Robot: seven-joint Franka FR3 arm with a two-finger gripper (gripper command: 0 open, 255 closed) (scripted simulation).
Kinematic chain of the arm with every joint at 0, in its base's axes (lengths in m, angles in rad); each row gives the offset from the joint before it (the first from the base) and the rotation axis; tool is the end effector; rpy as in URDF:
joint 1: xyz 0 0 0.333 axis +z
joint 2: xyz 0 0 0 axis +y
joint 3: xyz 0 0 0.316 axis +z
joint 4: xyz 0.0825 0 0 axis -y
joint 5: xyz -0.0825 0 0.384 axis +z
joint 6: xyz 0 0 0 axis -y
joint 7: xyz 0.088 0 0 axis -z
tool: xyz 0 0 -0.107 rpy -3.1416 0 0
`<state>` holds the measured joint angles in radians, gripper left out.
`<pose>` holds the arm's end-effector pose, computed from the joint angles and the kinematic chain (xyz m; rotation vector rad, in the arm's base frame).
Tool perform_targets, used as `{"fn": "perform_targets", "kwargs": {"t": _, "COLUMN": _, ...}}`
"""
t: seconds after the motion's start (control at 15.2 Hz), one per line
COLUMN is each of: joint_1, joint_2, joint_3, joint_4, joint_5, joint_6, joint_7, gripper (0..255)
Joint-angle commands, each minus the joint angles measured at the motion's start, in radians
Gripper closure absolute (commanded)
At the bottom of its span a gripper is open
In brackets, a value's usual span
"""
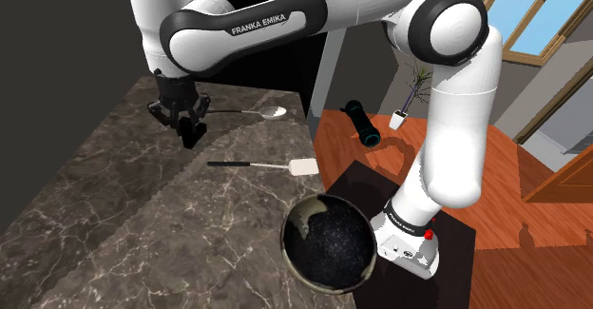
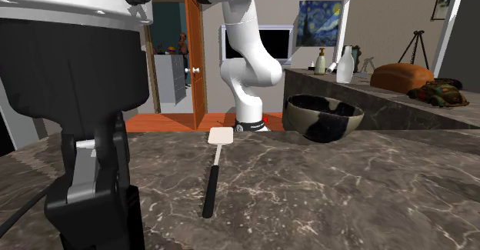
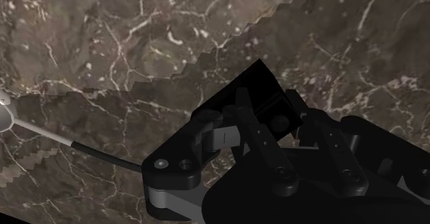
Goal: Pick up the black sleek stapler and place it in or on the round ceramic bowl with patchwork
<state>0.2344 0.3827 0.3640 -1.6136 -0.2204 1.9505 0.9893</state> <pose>0.5684 0.3370 0.4150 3.0372 -0.5056 0.0578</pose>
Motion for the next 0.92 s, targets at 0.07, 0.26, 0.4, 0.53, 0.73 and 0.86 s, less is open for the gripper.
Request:
{"fn": "perform_targets", "kwargs": {"t": 0.07, "joint_1": 0.000, "joint_2": -0.007, "joint_3": 0.002, "joint_4": 0.017, "joint_5": 0.004, "joint_6": -0.023, "joint_7": -0.004, "gripper": 255}}
{"fn": "perform_targets", "kwargs": {"t": 0.26, "joint_1": 0.001, "joint_2": -0.015, "joint_3": 0.004, "joint_4": 0.046, "joint_5": 0.009, "joint_6": -0.060, "joint_7": -0.009, "gripper": 255}}
{"fn": "perform_targets", "kwargs": {"t": 0.4, "joint_1": 0.001, "joint_2": -0.020, "joint_3": 0.005, "joint_4": 0.066, "joint_5": 0.012, "joint_6": -0.084, "joint_7": -0.013, "gripper": 255}}
{"fn": "perform_targets", "kwargs": {"t": 0.53, "joint_1": 0.002, "joint_2": -0.024, "joint_3": 0.006, "joint_4": 0.088, "joint_5": 0.014, "joint_6": -0.109, "joint_7": -0.016, "gripper": 255}}
{"fn": "perform_targets", "kwargs": {"t": 0.73, "joint_1": 0.004, "joint_2": -0.028, "joint_3": 0.008, "joint_4": 0.123, "joint_5": 0.017, "joint_6": -0.147, "joint_7": -0.021, "gripper": 255}}
{"fn": "perform_targets", "kwargs": {"t": 0.86, "joint_1": 0.006, "joint_2": -0.029, "joint_3": 0.009, "joint_4": 0.148, "joint_5": 0.019, "joint_6": -0.173, "joint_7": -0.023, "gripper": 255}}
